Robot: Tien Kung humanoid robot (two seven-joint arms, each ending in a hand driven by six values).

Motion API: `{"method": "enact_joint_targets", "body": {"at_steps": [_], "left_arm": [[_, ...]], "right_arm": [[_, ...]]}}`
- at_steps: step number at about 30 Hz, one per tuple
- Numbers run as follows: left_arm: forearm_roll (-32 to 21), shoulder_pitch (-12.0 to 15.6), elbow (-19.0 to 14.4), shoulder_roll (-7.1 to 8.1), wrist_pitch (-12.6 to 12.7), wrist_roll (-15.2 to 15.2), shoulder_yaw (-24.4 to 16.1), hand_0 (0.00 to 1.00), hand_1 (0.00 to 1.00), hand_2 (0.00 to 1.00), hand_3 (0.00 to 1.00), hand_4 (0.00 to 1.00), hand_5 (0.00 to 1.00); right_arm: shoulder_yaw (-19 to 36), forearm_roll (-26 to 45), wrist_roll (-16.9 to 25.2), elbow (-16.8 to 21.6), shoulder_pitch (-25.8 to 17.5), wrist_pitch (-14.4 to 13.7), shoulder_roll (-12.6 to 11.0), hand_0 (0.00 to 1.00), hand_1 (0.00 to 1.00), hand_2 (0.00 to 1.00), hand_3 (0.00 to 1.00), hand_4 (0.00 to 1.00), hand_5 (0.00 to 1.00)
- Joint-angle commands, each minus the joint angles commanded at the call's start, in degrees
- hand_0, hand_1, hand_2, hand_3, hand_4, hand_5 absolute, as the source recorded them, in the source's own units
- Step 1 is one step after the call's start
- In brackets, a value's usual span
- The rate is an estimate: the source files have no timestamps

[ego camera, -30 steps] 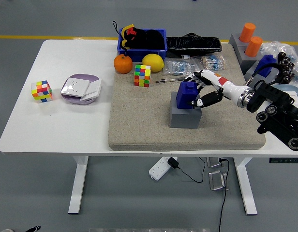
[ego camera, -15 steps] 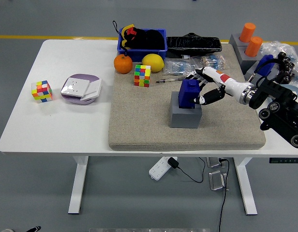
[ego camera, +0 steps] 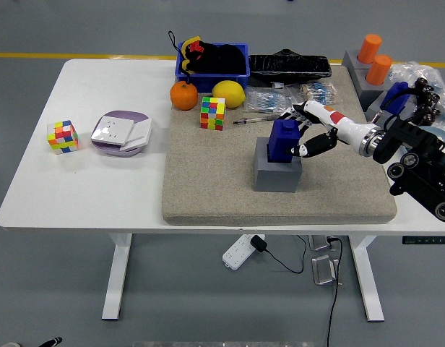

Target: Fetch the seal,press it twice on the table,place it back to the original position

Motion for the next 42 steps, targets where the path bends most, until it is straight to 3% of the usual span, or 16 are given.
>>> {"method": "enact_joint_targets", "body": {"at_steps": [31,32,37,38,42], "left_arm": [[-0.07,-0.10,0.05,-0.07,0.02,-0.03,0.07,0.822,0.812,0.784,0.820,0.734,0.419],[0.00,-0.11,0.04,-0.07,0.04,-0.05,0.01,0.822,0.812,0.784,0.819,0.734,0.419],[0.00,-0.06,0.03,-0.12,0.02,-0.04,-0.02,0.822,0.812,0.784,0.819,0.734,0.419],[-0.03,-0.08,0.04,-0.13,0.01,-0.04,-0.01,0.822,0.812,0.784,0.820,0.734,0.419],[0.02,-0.14,0.02,-0.11,0.01,-0.06,-0.06,0.822,0.812,0.784,0.820,0.734,0.419]], "right_arm": [[-1.26,0.19,0.06,-0.69,-0.07,-0.17,0.99,0.490,0.333,0.351,0.367,0.730,0.002],[-1.36,0.17,0.02,-0.80,-0.06,-0.17,0.99,0.538,0.439,0.459,0.475,0.761,0.002],[-1.70,0.31,0.00,-0.98,-0.01,-0.14,1.08,0.538,0.439,0.459,0.475,0.761,0.002],[-1.74,0.24,0.05,-0.97,0.04,-0.23,1.11,0.712,0.677,0.662,0.678,0.878,0.002],[-1.70,0.22,0.26,-0.93,0.18,-0.48,1.13,0.712,0.677,0.662,0.678,0.878,0.002]]}}
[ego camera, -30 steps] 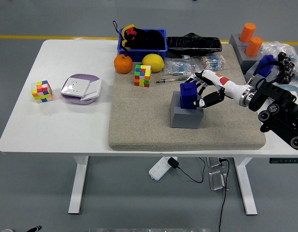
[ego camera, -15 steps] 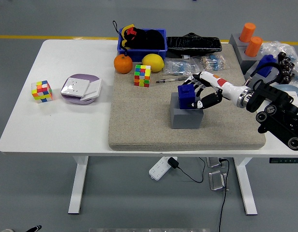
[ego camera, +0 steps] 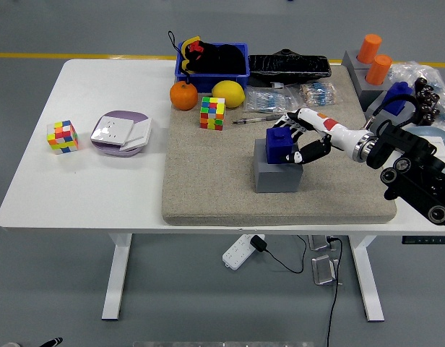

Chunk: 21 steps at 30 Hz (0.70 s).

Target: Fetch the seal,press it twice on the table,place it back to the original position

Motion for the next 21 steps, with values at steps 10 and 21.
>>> {"method": "enact_joint_targets", "body": {"at_steps": [10,21], "left_arm": [[-0.13,-0.01,0.01,0.01,-0.01,-0.01,0.14,0.822,0.812,0.784,0.820,0.734,0.419],[-0.11,0.08,0.01,0.02,0.00,-0.02,-0.06,0.822,0.812,0.784,0.820,0.734,0.419]], "right_arm": [[0.03,-0.46,0.03,-0.12,0.12,0.04,0.09,0.809,0.820,0.790,0.823,0.970,0.002],[0.81,-0.19,-0.10,0.01,-0.29,0.95,-0.06,0.873,0.890,0.861,0.903,0.998,0.150]]}}
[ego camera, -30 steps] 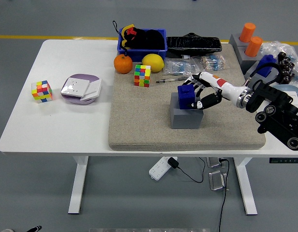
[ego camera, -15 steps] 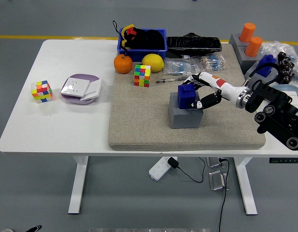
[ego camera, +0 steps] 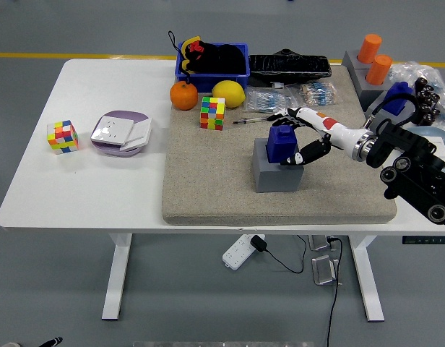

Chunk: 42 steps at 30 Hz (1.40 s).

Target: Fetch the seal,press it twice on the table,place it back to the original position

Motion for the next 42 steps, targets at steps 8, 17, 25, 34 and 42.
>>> {"method": "enact_joint_targets", "body": {"at_steps": [8,17,25,34,42], "left_arm": [[-0.12,0.06,0.08,0.05,-0.03,-0.02,-0.13,0.822,0.812,0.784,0.819,0.734,0.419],[-0.05,0.29,0.06,0.08,0.01,-0.06,-0.54,0.822,0.812,0.784,0.820,0.734,0.419],[-0.08,0.57,0.09,0.21,0.03,-0.01,-0.54,0.822,0.812,0.784,0.820,0.735,0.420],[-0.04,0.60,0.10,0.47,0.08,0.05,-0.48,0.822,0.812,0.784,0.819,0.735,0.420],[0.13,0.79,0.11,0.56,0.14,0.09,-0.51,0.821,0.812,0.783,0.820,0.735,0.419]], "right_arm": [[3.25,-0.41,-1.62,1.07,-1.26,2.98,-1.66,0.918,0.937,0.928,0.964,0.998,0.292],[8.31,-2.94,-3.81,3.15,-4.27,4.64,-4.60,0.976,0.976,0.976,0.998,0.998,0.401],[14.45,-3.90,-4.90,3.86,-7.91,4.94,-7.21,0.987,0.985,0.981,0.998,0.998,0.465],[23.76,-5.44,-6.36,6.58,-13.67,5.36,-9.99,0.955,0.955,0.953,0.979,0.998,0.438],[31.35,-5.61,-7.33,7.86,-18.30,5.08,-11.38,0.921,0.914,0.912,0.927,0.998,0.374]]}}
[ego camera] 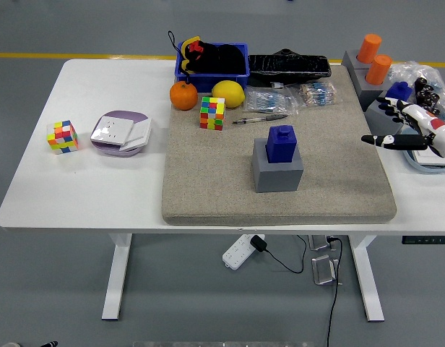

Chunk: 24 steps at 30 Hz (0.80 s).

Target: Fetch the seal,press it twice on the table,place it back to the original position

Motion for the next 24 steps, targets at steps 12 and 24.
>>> {"method": "enact_joint_targets", "body": {"at_steps": [12,24], "left_arm": [[0.35,0.26,0.08,-0.04,0.38,0.03,-0.56,0.821,0.812,0.783,0.820,0.733,0.418],[0.50,0.18,0.20,-0.16,0.69,0.01,-1.10,0.816,0.812,0.783,0.820,0.733,0.421]], "right_arm": [[6.65,0.62,-1.31,2.47,-4.77,0.45,0.92,0.885,0.865,0.837,0.810,0.987,0.301],[9.15,0.39,-1.73,3.21,-6.21,-0.41,1.88,0.852,0.831,0.806,0.785,0.953,0.283]]}}
